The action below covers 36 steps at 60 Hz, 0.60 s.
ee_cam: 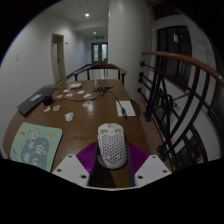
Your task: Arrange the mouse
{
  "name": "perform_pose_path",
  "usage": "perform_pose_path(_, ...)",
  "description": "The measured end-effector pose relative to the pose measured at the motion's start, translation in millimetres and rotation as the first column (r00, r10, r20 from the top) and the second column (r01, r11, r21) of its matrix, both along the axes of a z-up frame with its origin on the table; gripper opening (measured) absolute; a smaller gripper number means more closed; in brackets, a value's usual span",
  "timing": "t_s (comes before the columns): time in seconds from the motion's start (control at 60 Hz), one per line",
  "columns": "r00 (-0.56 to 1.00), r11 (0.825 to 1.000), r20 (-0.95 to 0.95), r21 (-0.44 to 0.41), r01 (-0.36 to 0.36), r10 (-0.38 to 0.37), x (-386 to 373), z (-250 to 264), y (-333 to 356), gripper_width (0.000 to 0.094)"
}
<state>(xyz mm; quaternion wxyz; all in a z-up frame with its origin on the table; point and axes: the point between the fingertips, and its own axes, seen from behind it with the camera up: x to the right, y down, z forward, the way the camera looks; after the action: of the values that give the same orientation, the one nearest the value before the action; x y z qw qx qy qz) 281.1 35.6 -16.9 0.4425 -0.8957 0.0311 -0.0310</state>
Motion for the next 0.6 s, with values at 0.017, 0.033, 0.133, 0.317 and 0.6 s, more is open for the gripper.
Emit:
perform_pose_path(0.017, 1.0, 1.0, -0.003, 0.003, 0.003, -0.003, 0, 0, 0, 0.0441)
perform_pose_path(0.033, 1.0, 1.0, -0.007, 0.006, 0.008, -0.008, 0, 0, 0, 0.0428)
perform_pose_path(0.133, 0.999, 0.999, 0.0, 0.021, 0.041, -0.041, 3, 3, -2, 0.0354)
perform_pose_path(0.317, 0.996, 0.992, 0.017, 0.09, 0.086, -0.088, -35, 72, -29, 0.0352)
perform_pose_path(0.6, 0.998, 0.982, -0.048, 0.185, -0.041, 0.051, -241, 119, -31, 0.0364)
